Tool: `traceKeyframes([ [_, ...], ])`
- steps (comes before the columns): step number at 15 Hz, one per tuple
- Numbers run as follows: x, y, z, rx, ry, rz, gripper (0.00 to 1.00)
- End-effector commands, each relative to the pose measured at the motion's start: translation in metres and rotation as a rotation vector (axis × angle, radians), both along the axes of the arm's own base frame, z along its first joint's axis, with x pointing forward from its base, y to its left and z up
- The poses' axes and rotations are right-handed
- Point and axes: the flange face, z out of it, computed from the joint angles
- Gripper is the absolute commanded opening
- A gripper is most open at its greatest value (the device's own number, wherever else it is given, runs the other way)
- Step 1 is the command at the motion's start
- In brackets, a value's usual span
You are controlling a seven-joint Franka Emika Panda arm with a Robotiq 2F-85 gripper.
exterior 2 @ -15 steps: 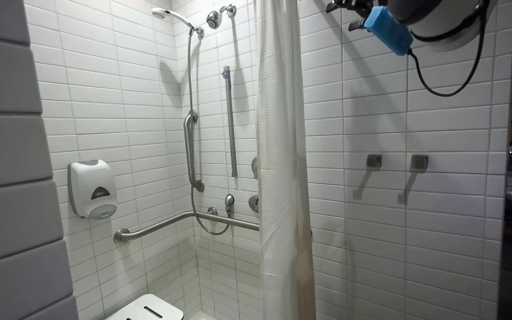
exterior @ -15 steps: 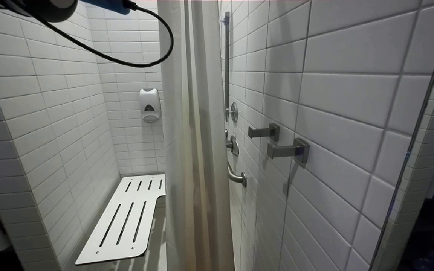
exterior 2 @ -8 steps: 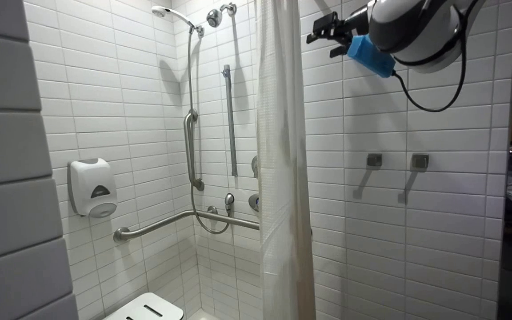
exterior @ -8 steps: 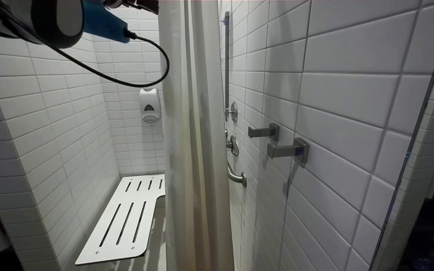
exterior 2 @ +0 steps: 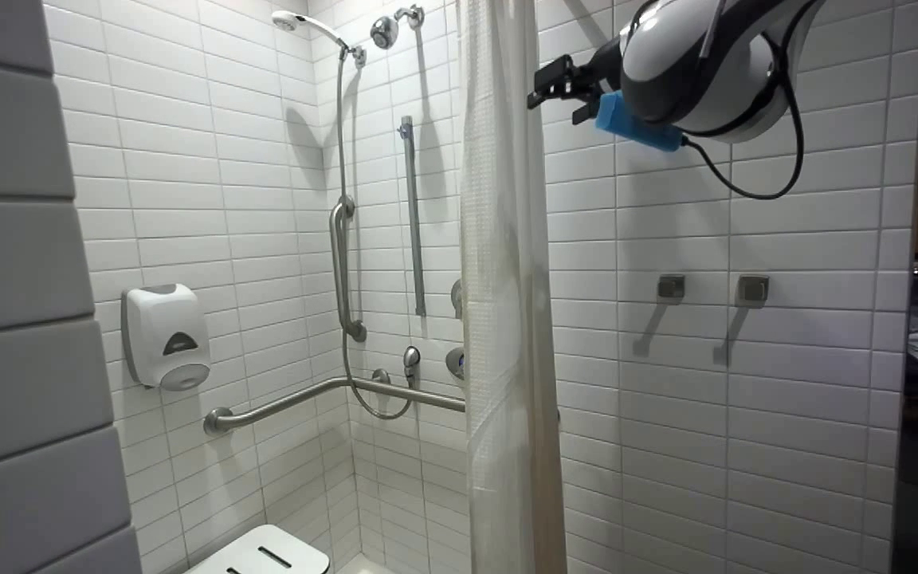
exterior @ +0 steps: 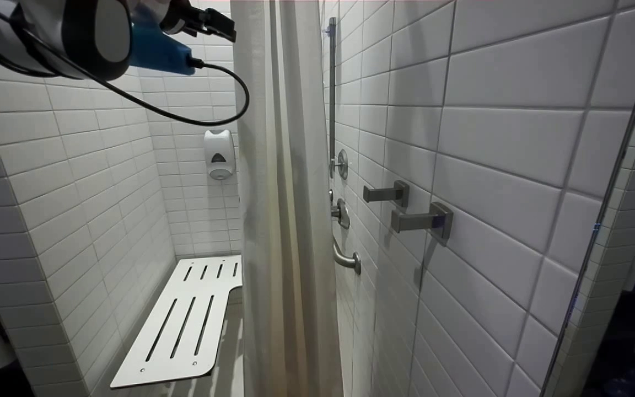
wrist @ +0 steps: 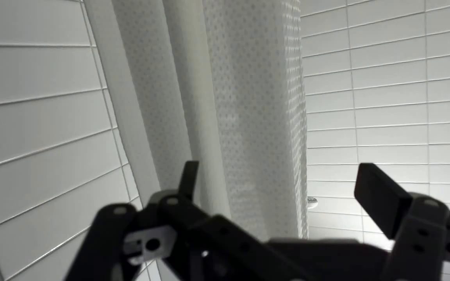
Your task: Draw the curtain to the left.
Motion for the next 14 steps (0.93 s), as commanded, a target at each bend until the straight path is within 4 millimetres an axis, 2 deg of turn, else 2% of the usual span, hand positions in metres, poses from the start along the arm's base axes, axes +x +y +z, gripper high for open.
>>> traceKeyframes([
  [1,0.012,-0.001,0.019,0.014,0.015,-0.032,1.0],
  [6,0.025,-0.006,0.04,0.069,0.091,-0.056,1.0],
  [7,0.025,-0.001,0.044,0.08,0.13,-0.025,1.0],
  [8,0.018,-0.005,0.034,0.052,0.093,-0.043,1.0],
  [14,0.021,-0.001,0.041,0.062,0.126,-0.029,1.0],
])
